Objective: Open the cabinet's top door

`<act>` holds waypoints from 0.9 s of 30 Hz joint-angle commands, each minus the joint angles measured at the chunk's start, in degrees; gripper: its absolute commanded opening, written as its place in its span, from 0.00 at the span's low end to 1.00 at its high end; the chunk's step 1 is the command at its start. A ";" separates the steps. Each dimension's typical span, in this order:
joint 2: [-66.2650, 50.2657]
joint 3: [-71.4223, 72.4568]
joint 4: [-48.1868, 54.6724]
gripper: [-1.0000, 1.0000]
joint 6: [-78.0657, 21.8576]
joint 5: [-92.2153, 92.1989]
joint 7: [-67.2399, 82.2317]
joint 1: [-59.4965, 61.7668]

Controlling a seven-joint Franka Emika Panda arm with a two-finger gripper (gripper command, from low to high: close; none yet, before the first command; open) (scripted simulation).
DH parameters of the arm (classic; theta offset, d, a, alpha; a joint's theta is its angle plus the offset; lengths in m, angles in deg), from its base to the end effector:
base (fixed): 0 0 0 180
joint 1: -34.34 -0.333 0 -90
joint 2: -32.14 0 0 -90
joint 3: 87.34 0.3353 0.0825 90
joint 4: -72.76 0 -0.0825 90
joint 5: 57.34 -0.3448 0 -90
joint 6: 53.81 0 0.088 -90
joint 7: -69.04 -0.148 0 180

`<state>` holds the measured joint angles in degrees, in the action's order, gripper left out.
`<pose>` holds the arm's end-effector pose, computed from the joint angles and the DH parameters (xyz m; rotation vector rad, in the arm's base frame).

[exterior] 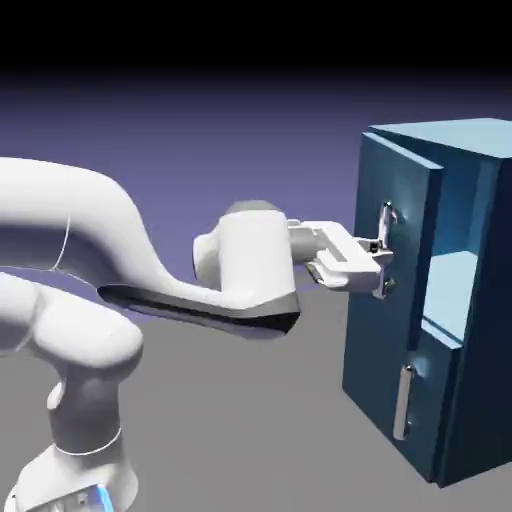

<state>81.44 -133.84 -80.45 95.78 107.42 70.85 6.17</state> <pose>0.3464 -0.1338 0.4775 0.7998 1.3702 0.4055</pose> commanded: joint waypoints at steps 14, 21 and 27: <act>2.48 24.98 -11.19 0.00 -8.55 -23.86 3.77 18.79; 6.85 35.71 -16.08 0.00 -16.56 -41.29 10.41 20.48; 8.57 45.17 -18.10 0.00 -25.15 -56.24 14.35 18.97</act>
<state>90.01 -88.67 -98.55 70.58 51.07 85.26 25.15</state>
